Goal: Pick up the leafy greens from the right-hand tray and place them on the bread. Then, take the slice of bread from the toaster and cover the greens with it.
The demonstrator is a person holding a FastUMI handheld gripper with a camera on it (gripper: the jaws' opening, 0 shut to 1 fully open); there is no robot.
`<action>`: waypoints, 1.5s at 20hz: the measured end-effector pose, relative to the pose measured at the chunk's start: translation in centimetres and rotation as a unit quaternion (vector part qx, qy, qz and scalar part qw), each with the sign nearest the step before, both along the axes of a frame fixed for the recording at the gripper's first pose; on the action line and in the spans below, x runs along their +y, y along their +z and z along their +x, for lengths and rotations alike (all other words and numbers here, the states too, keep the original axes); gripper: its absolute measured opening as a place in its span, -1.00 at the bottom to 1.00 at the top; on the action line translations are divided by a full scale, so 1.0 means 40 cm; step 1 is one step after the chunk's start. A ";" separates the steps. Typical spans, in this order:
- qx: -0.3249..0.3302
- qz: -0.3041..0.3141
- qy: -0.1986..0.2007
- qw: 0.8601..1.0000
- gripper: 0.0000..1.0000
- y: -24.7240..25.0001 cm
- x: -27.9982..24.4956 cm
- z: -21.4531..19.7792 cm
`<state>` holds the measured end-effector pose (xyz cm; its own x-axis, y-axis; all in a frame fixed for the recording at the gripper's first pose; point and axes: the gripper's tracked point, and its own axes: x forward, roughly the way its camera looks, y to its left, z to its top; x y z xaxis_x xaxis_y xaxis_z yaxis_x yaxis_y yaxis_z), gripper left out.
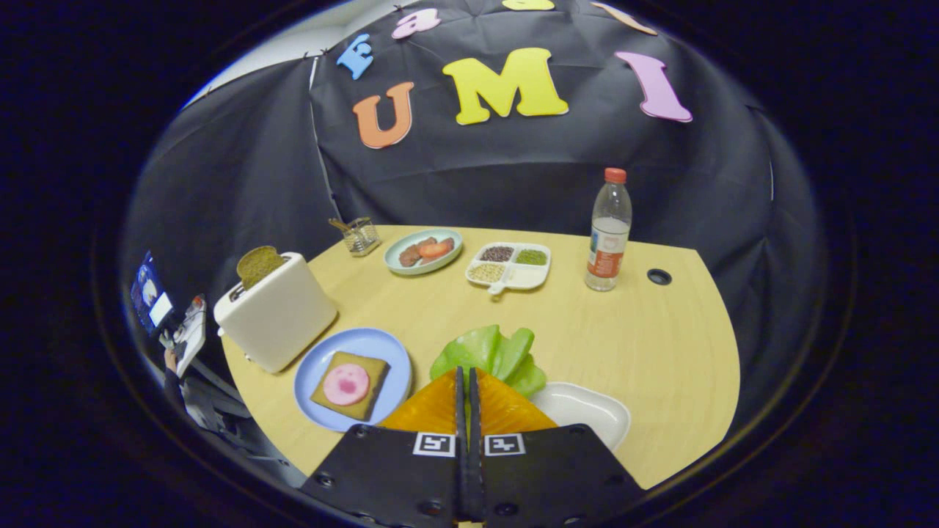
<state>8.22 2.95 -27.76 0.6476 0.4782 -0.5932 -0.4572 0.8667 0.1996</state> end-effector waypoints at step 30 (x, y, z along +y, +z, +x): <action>0.101 -0.113 0.036 0.988 -0.99 -0.294 0.072 0.065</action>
<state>10.84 5.82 -39.52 0.4736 0.3590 -0.8043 -0.4898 0.8663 0.0983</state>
